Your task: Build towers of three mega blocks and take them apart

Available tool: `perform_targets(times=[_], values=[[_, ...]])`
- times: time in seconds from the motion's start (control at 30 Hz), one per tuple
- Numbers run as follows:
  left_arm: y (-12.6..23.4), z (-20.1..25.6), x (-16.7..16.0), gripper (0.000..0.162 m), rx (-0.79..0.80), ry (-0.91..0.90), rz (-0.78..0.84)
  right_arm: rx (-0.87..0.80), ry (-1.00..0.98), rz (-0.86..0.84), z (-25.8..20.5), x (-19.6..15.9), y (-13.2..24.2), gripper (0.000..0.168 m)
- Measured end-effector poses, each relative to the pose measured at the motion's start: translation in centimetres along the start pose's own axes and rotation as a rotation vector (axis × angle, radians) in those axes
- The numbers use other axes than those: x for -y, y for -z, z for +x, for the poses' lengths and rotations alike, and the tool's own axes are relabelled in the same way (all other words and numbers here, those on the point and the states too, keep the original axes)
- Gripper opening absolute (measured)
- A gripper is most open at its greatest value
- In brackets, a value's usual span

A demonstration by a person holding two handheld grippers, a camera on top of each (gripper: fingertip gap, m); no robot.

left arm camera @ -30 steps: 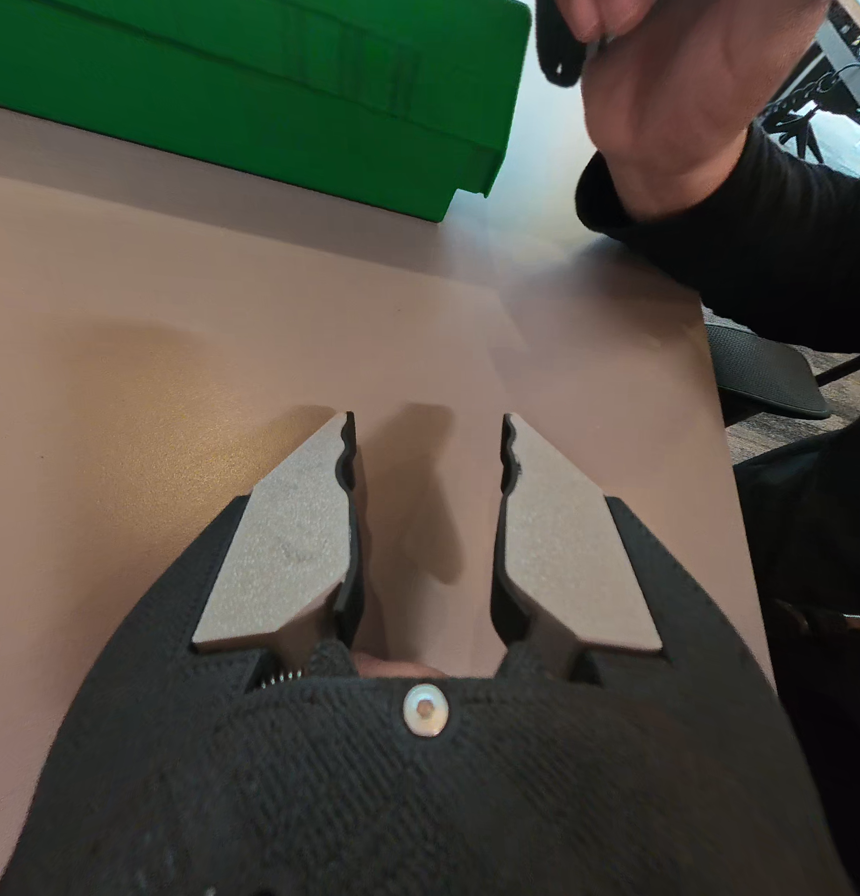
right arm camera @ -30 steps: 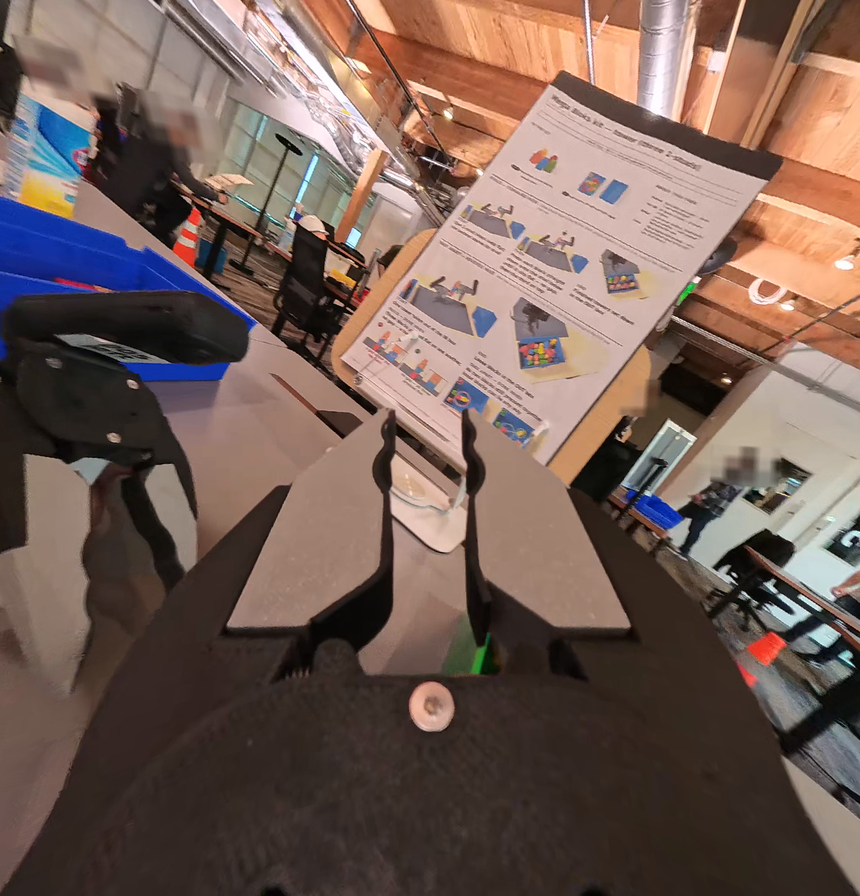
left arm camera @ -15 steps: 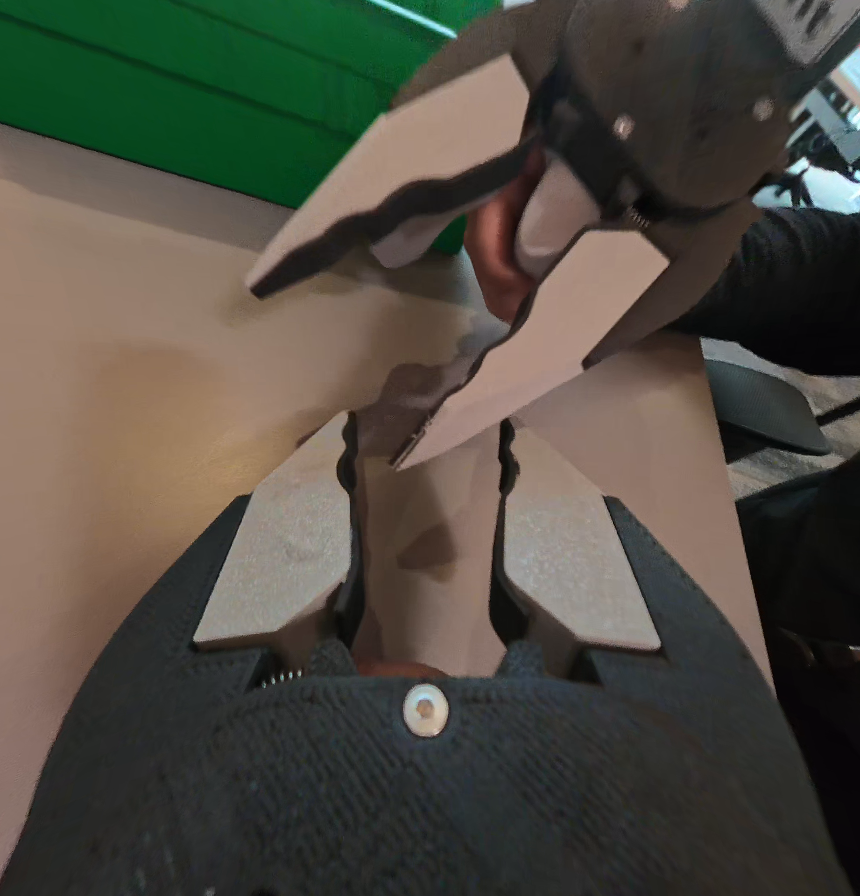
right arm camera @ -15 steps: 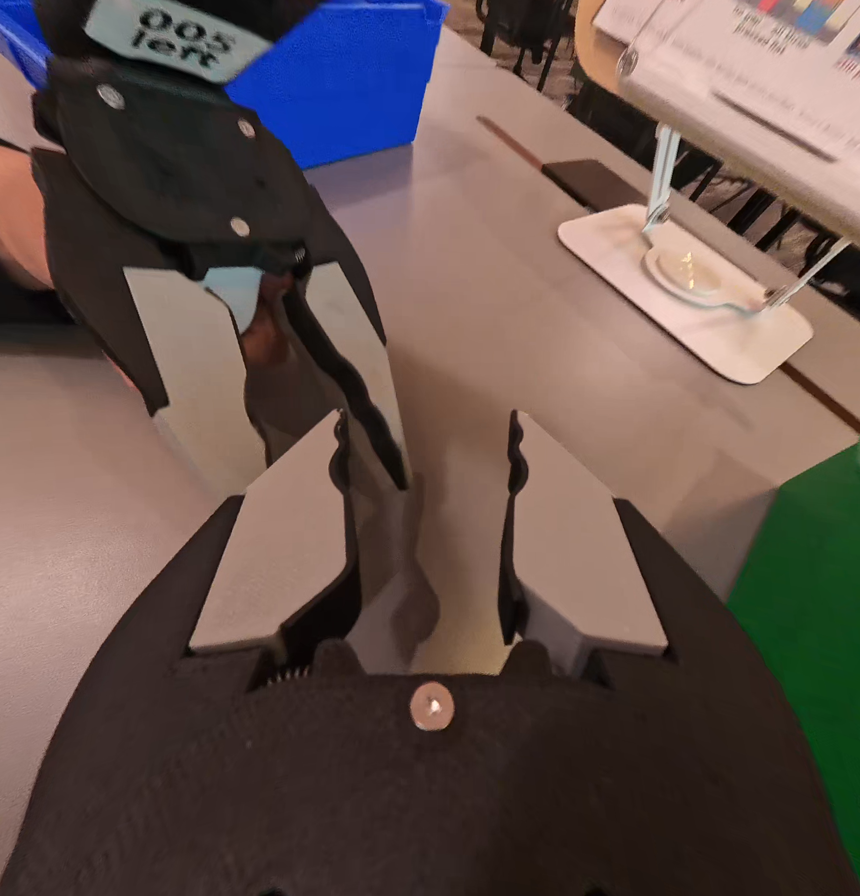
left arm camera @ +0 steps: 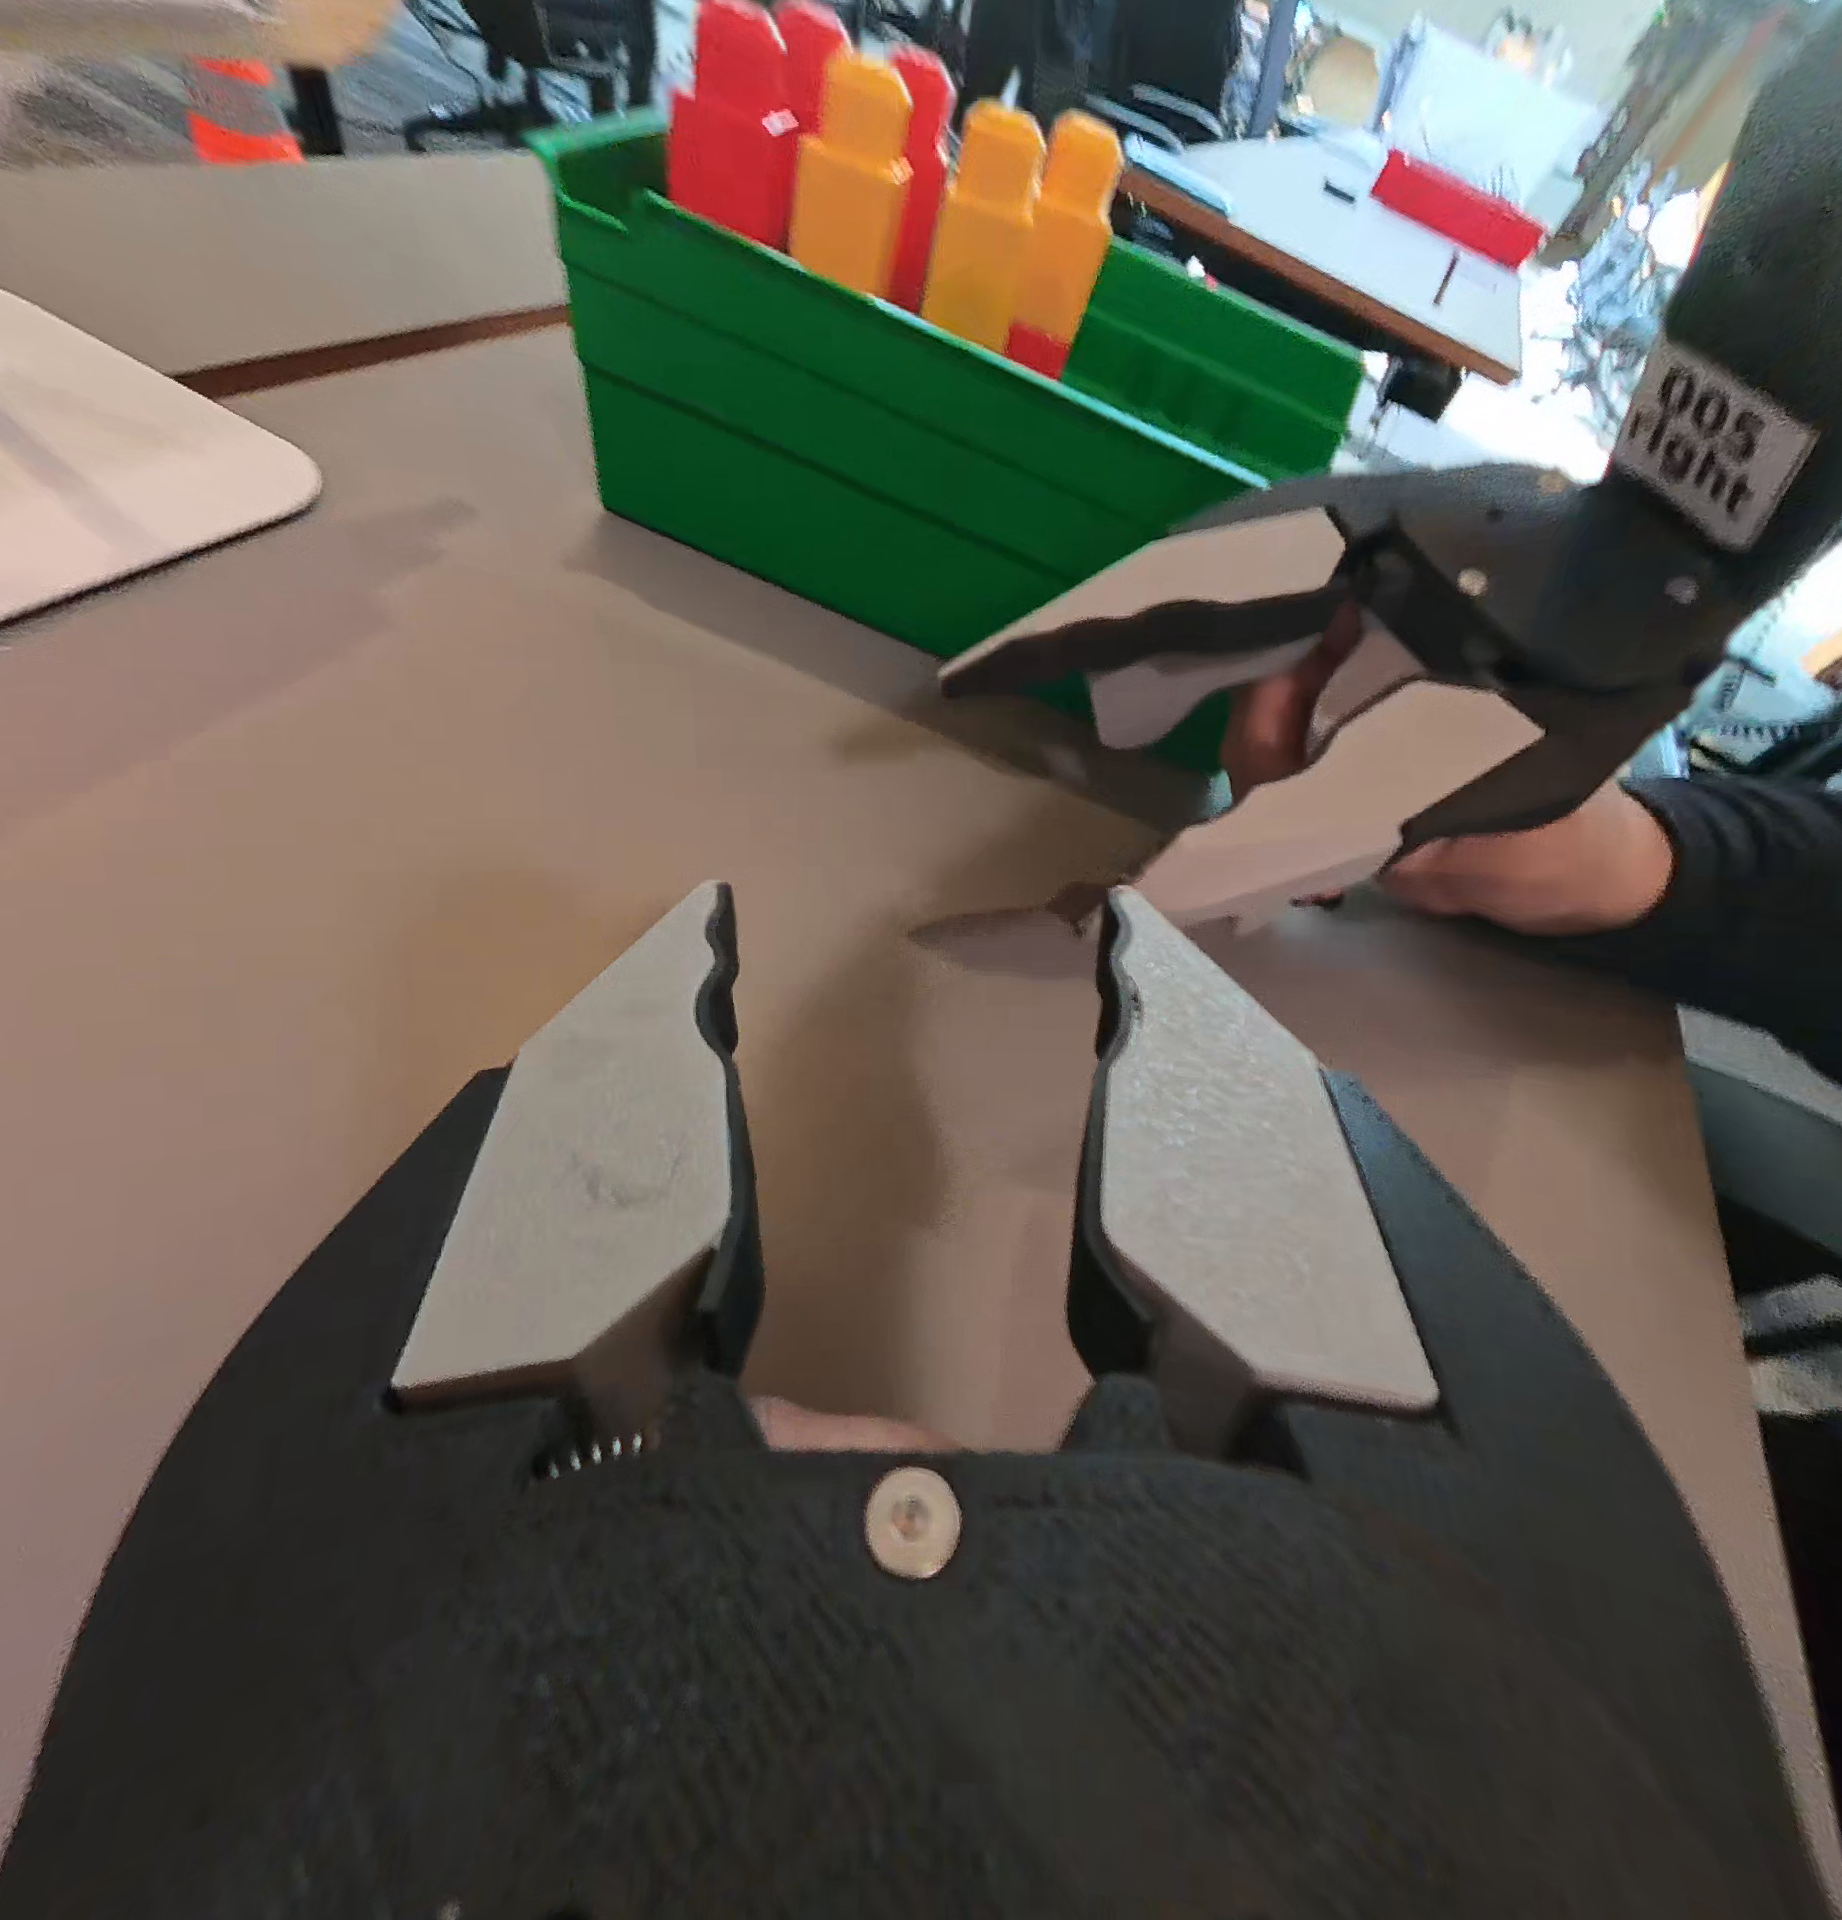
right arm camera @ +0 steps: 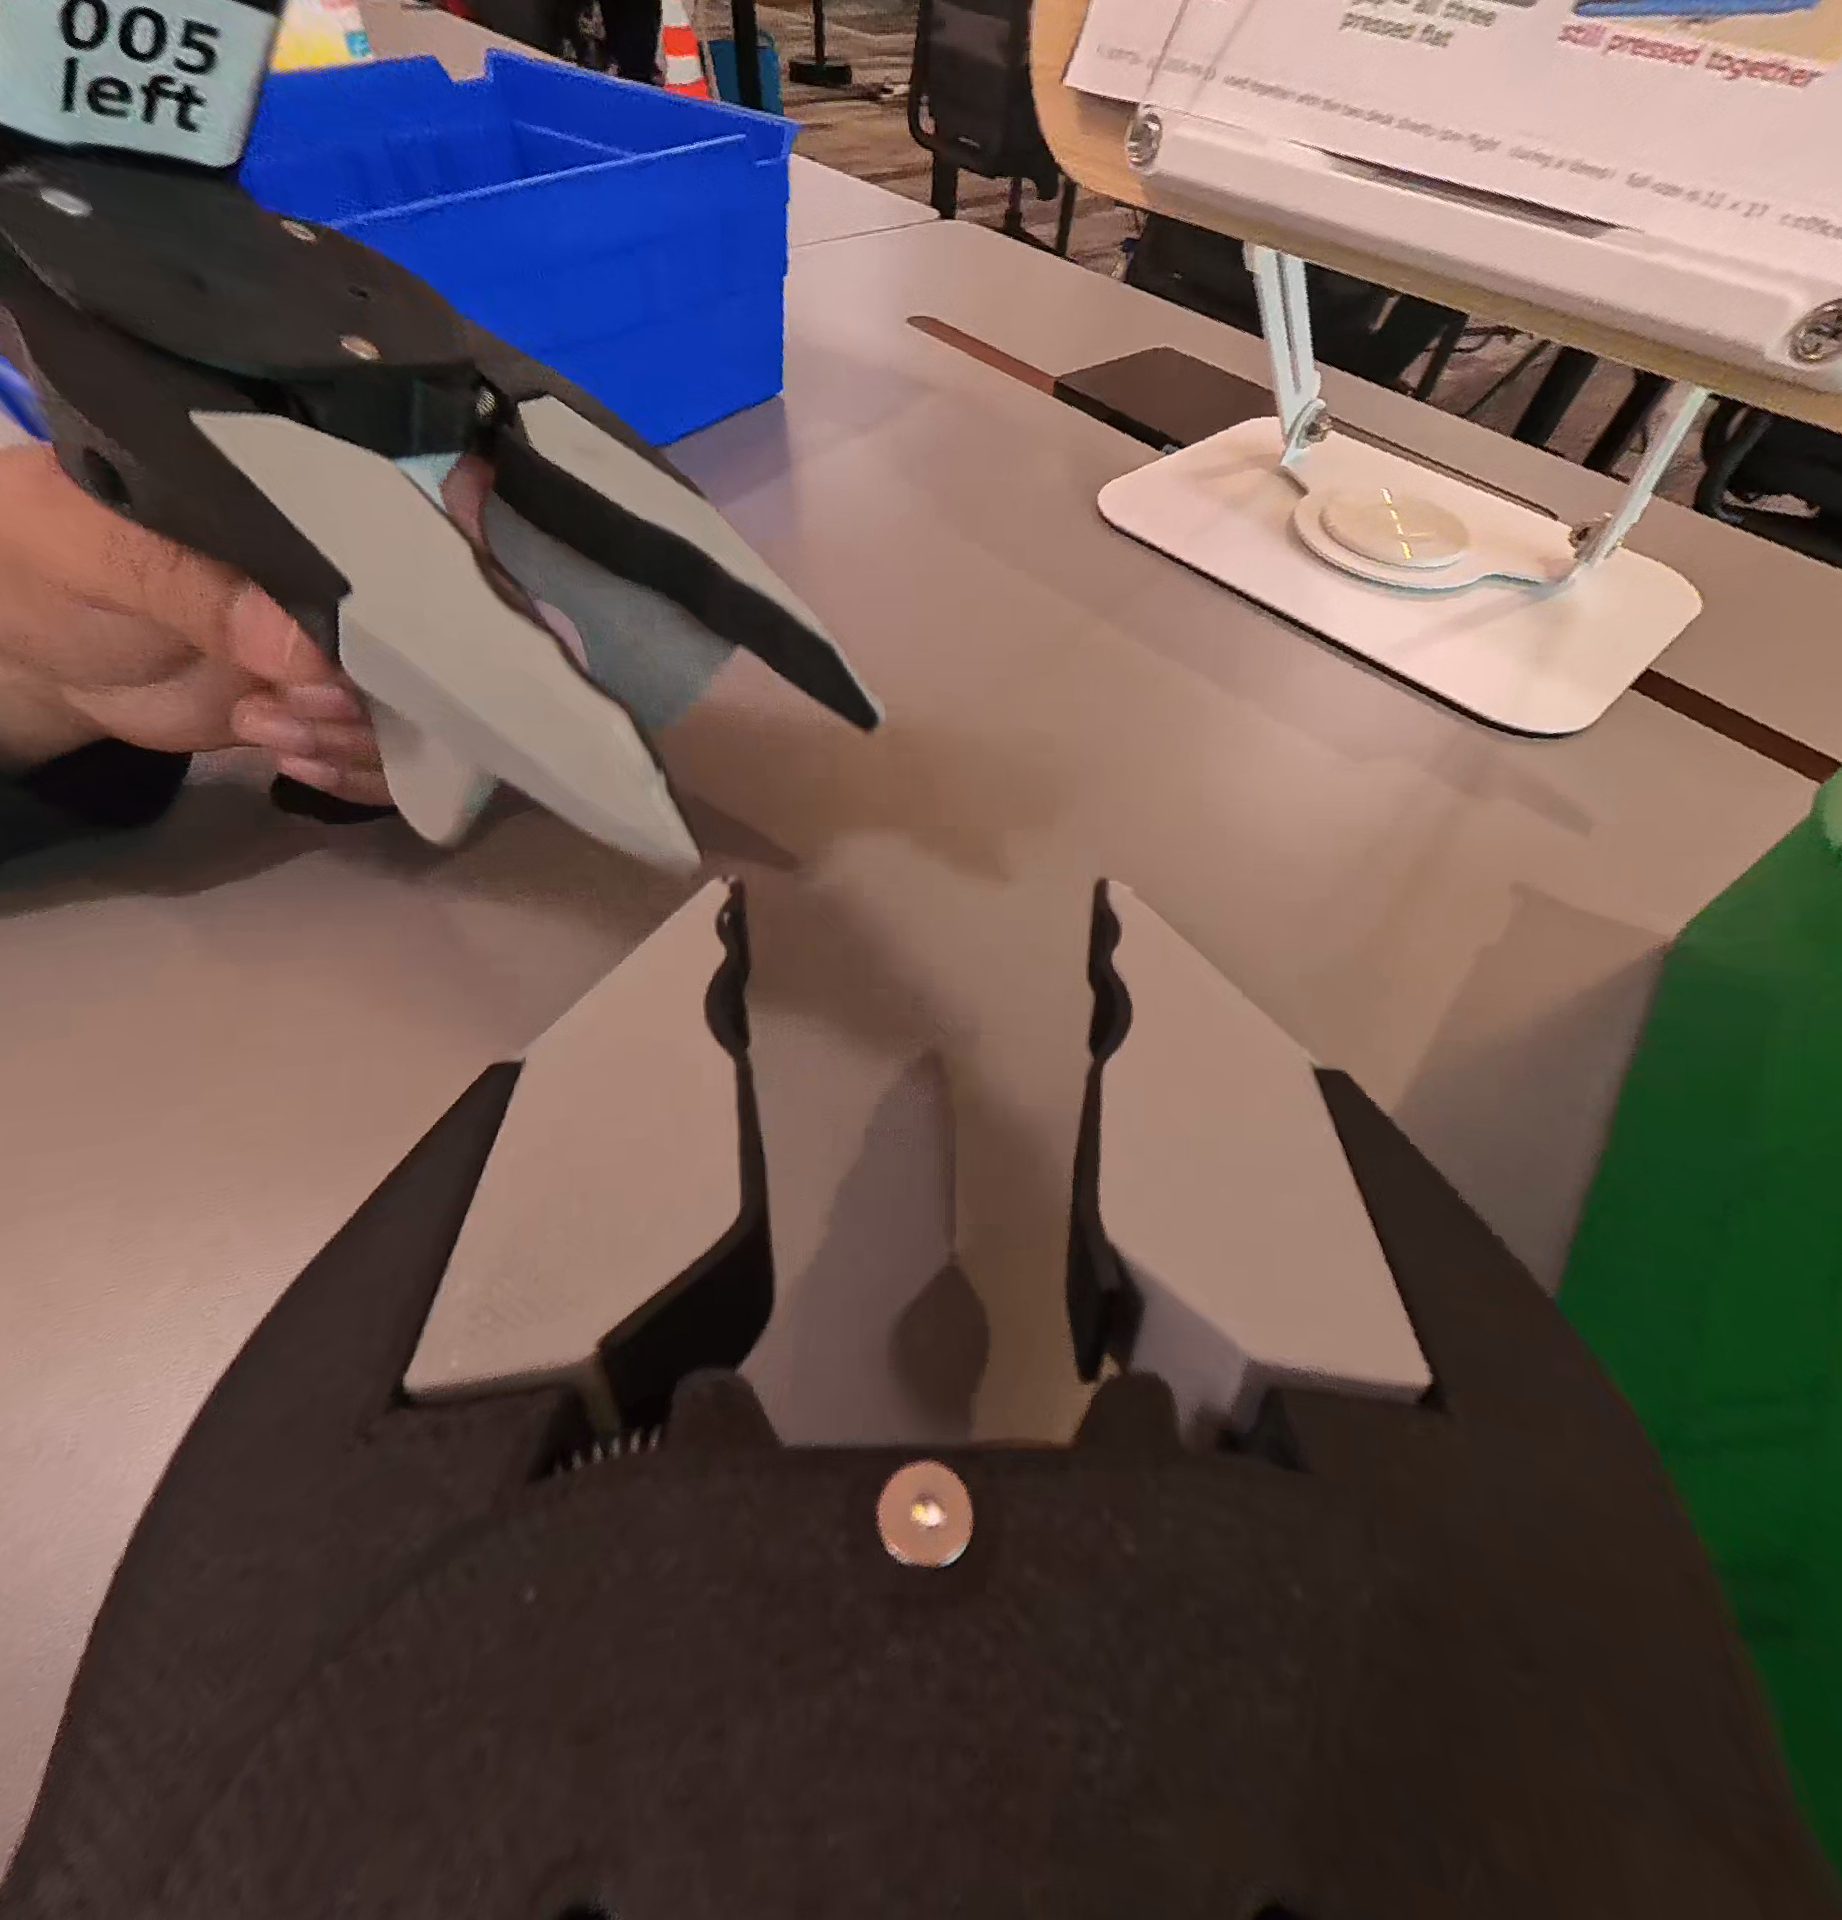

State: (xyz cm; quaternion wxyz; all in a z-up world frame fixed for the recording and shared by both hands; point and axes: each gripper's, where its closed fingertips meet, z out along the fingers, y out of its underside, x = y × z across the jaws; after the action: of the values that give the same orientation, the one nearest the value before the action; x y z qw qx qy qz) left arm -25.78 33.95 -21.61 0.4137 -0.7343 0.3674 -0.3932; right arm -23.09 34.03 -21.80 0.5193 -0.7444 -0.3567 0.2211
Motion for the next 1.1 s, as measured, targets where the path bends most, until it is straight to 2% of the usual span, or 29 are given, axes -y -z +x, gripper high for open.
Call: perform_targets(times=[0.13,0.23,0.37,0.47,0.57,0.63,0.73,0.8,0.87,0.93,0.97,1.03,1.07,1.1], values=[[2.7,-2.0,2.8,0.069,0.117,-0.005,0.11,0.011,-0.018,-0.047,-0.1,-1.0,-0.6,0.074],[6.9,-3.6,5.9,0.068,0.279,-0.022,0.244,0.019,-0.002,-0.083,-0.4,-1.8,-1.1,0.074],[15.9,-6.4,9.6,0.052,0.482,0.064,0.428,0.018,0.024,-0.091,-0.7,-1.9,-1.1,0.074],[23.6,-11.6,11.0,0.045,0.713,0.076,0.443,0.031,0.032,-0.102,-1.0,-2.0,-1.2,0.074],[28.5,-19.3,8.2,0.045,0.893,0.205,0.25,0.046,0.043,-0.118,-1.5,-2.3,-1.3,0.074],[30.4,-23.9,4.3,0.051,0.969,0.312,0.054,0.052,0.058,-0.133,-1.7,-2.5,-1.4,0.074],[32.7,-28.8,-1.5,0.048,1.106,0.392,-0.199,0.05,0.085,-0.144,-2.0,-2.6,-1.5,0.074],[33.6,-31.0,-3.4,0.04,1.191,0.375,-0.294,0.048,0.098,-0.15,-2.1,-2.7,-1.6,0.074],[34.0,-32.5,-4.5,0.032,1.256,0.326,-0.383,0.049,0.106,-0.157,-2.2,-2.8,-1.6,0.074],[34.8,-33.9,-5.1,0.017,1.35,0.254,-0.486,0.054,0.108,-0.162,-2.3,-2.9,-1.7,0.073],[35.1,-34.4,-5.6,0.015,1.382,0.225,-0.549,0.056,0.107,-0.161,-2.3,-2.9,-1.6,0.073],[34.1,-34.5,-7.6,0.007,1.321,0.214,-0.699,0.06,0.1,-0.159,-2.3,-2.8,-1.6,0.072],[32.9,-33.6,-8.8,0.003,1.222,0.24,-0.78,0.062,0.095,-0.157,-2.3,-2.8,-1.6,0.072],[31.2,-31.7,-9.7,0.0,1.054,0.296,-0.85,0.065,0.09,-0.154,-2.2,-2.8,-1.6,0.072]])
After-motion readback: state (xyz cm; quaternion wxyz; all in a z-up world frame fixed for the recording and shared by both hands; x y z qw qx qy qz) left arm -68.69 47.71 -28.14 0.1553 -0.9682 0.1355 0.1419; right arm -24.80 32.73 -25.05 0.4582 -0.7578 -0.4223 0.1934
